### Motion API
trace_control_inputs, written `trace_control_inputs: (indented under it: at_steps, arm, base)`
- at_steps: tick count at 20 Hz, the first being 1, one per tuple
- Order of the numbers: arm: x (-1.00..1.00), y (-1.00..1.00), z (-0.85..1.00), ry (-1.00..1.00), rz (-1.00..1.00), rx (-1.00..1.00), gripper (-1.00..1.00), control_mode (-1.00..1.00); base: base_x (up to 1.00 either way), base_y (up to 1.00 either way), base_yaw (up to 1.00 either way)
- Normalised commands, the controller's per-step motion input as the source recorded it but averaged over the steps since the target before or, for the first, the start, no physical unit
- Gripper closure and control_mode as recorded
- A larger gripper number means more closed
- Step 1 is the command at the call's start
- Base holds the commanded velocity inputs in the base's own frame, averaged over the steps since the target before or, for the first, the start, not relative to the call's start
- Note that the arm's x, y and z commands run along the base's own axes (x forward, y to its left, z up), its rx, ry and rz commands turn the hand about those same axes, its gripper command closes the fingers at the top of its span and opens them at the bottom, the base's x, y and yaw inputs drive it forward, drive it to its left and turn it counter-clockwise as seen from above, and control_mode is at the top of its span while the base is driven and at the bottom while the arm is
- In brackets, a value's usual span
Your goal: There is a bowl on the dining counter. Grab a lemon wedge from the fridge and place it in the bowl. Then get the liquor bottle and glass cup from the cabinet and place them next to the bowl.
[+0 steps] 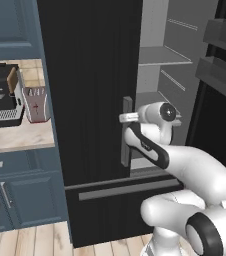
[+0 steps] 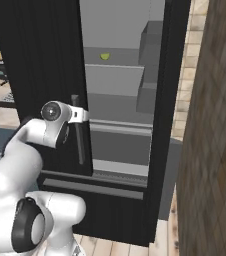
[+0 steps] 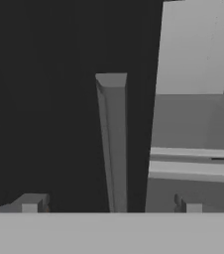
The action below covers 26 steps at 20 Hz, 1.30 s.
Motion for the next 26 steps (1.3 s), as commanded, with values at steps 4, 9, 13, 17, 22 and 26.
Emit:
trace_control_inputs:
  at_steps: [4, 9, 13, 17, 22, 26]
  arm:
    - [0.25, 0.09, 0.0, 0.0, 0.0, 0.0, -1.0, -1.0]
    - [0.2, 0.01, 0.0, 0.0, 0.0, 0.0, -1.0, -1.0]
    - [0.23, 0.0, 0.0, 0.0, 0.0, 0.0, -1.0, -1.0]
    - [0.27, 0.0, -0.02, 0.0, 0.01, 0.01, -1.0, -1.0]
    - [0.31, 0.0, -0.03, 0.0, 0.0, 0.01, -1.0, -1.0]
    - [0.29, 0.0, -0.04, 0.0, 0.0, 0.0, -1.0, -1.0]
  base:
    - [0.0, 0.0, 0.0]
    - [0.0, 0.0, 0.0]
    - [0.0, 0.0, 0.0]
    - [0.0, 0.0, 0.0]
    - [0.0, 0.0, 0.0]
    - [0.0, 0.0, 0.0]
